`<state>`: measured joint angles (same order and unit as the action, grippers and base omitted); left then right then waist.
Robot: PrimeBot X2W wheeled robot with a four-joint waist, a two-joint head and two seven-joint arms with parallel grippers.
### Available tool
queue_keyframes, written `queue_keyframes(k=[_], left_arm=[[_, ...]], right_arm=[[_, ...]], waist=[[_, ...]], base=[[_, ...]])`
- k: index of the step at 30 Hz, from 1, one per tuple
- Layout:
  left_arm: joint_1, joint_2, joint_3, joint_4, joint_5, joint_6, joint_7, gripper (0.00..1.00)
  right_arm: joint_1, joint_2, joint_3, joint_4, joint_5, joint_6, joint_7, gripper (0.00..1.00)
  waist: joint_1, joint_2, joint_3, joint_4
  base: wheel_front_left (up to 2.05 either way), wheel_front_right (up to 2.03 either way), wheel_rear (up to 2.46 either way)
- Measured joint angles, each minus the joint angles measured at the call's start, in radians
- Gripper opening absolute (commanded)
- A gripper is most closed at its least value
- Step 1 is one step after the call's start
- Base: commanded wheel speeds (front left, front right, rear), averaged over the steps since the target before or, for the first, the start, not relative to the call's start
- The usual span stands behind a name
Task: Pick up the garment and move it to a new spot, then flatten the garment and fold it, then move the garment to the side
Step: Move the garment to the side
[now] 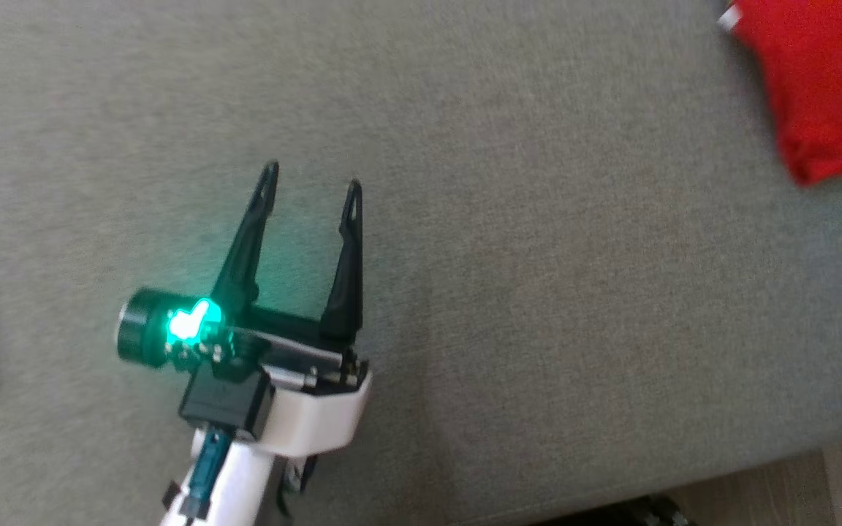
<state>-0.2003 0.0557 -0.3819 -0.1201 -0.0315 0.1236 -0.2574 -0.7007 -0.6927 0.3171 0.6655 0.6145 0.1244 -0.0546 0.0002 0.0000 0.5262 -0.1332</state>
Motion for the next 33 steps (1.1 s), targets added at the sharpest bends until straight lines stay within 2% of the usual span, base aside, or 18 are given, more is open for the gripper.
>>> queue_keyframes(k=[4, 7, 8, 9, 13, 19, 28, 33], left_arm=[[-0.051, 0.006, 0.005, -0.005, 0.007, -0.011, 0.000, 1.00], [-0.071, 0.009, 0.009, -0.005, 0.014, -0.021, 0.000, 1.00], [-0.073, 0.009, 0.009, -0.004, 0.014, -0.024, 0.000, 1.00], [-0.079, 0.009, 0.008, 0.001, 0.014, -0.027, 0.000, 1.00], [-0.079, 0.008, 0.005, 0.011, 0.004, -0.027, 0.000, 1.00], [-0.049, 0.004, 0.003, 0.026, -0.021, -0.019, 0.000, 1.00], [0.086, 0.000, 0.027, 0.104, -0.080, 0.011, 0.000, 1.00], [0.157, 0.000, 0.029, 0.140, -0.117, 0.041, 0.000, 1.00]], right_arm=[[-0.054, -0.041, -0.006, 0.030, -0.001, 0.000, -0.012, 0.00], [-0.090, -0.047, -0.014, 0.066, -0.021, 0.000, -0.033, 0.00], [-0.097, -0.047, -0.022, 0.082, -0.032, 0.000, -0.045, 0.10], [-0.109, -0.046, -0.036, 0.123, -0.053, 0.000, -0.063, 1.00], [-0.114, -0.019, -0.059, 0.189, -0.116, 0.000, -0.102, 1.00], [-0.093, 0.098, -0.063, 0.193, -0.148, 0.000, -0.162, 1.00], [0.177, 0.276, -0.025, 0.030, -0.162, 0.000, -0.193, 1.00], [0.333, 0.385, -0.001, -0.104, -0.200, 0.000, -0.193, 1.00]], waist=[[0.0001, 0.0000, 0.063, -0.029], [0.0000, 0.0000, 0.090, -0.050], [0.0000, 0.0000, 0.095, -0.055], [0.0001, 0.0000, 0.095, -0.059], [-0.0003, 0.0000, 0.067, -0.053], [-0.0003, 0.0000, -0.013, -0.033], [-0.0005, 0.0000, -0.190, 0.019], [-0.0006, 0.0001, -0.296, 0.062]], base=[[0.00, 0.00, 0.00], [0.00, 0.00, 0.00], [0.00, 0.00, 0.00], [0.00, 0.00, 0.00], [0.00, 0.00, 0.00], [0.00, 0.00, 0.00], [0.00, 0.00, 0.00], [0.00, 0.00, 0.00]])
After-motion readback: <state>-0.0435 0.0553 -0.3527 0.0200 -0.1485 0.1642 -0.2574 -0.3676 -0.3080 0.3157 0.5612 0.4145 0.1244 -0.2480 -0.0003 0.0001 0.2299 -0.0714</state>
